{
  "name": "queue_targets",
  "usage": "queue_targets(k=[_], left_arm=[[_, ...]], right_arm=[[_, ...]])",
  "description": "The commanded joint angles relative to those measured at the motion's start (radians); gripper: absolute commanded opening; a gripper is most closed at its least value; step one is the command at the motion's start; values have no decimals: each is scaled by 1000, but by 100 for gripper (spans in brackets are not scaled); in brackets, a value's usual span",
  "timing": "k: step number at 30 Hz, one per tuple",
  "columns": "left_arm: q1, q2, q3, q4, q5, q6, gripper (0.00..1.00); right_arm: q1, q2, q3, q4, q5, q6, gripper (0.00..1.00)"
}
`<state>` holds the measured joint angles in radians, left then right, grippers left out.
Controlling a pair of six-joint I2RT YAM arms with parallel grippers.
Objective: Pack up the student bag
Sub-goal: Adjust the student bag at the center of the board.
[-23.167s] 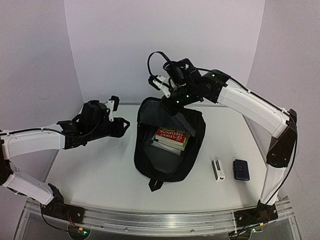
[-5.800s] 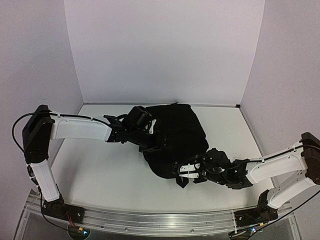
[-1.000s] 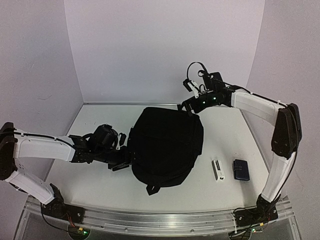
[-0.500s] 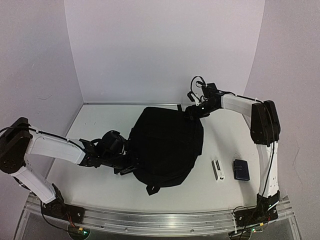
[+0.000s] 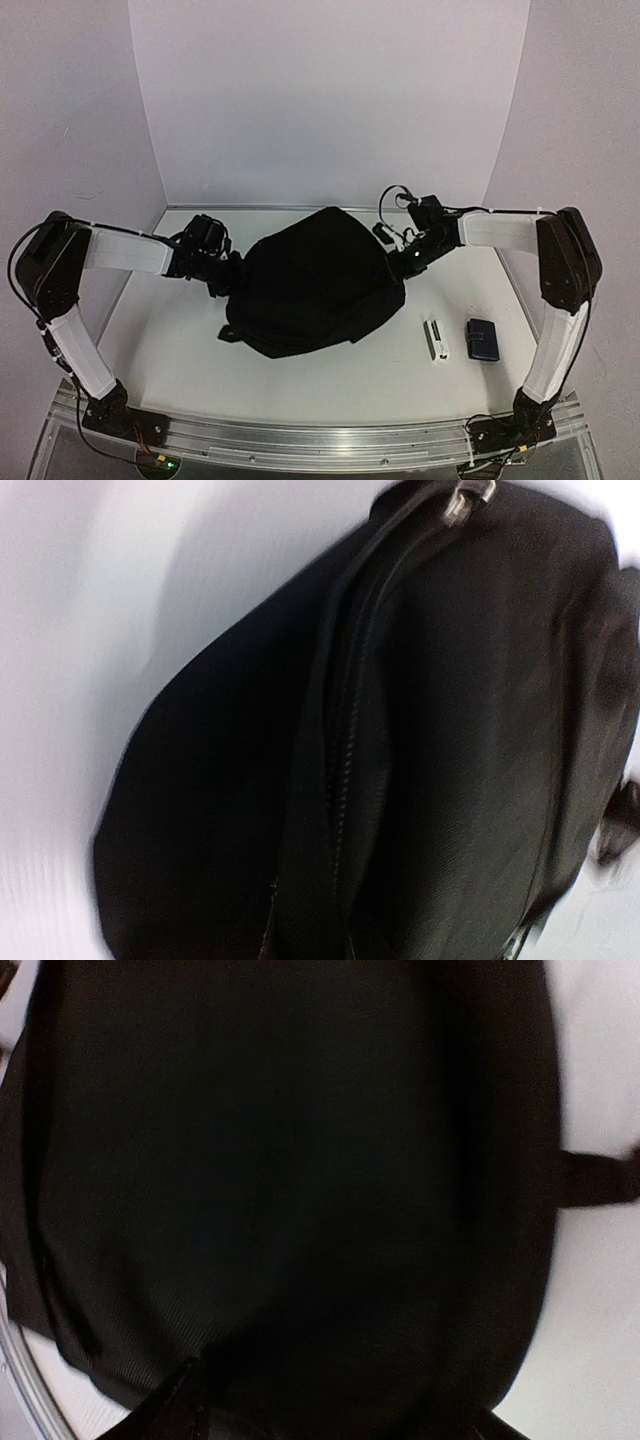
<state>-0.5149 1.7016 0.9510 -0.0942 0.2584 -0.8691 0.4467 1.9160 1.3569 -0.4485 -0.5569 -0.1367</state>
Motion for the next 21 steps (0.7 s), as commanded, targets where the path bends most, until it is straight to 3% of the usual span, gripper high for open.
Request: queue_targets(k=[1,5,10,15,21], left_arm=[[61,139,323,-45,77,156,25],[76,194,548,-202,63,258,47],[76,69,564,-305,-14,298,66],[72,-126,303,-282,-18,214,70],[25,-375,-60,-212,-32,56,73]], right_arm=[[270,-133,-151,-119,-236,-49,70],[318,-213,-118,-189,-329,-72,76],[249,-288,-2,-211,-202,-80,85],[114,-190,151,-208,-103,-41,88],[59,-8,293,-208,5,-20,88]])
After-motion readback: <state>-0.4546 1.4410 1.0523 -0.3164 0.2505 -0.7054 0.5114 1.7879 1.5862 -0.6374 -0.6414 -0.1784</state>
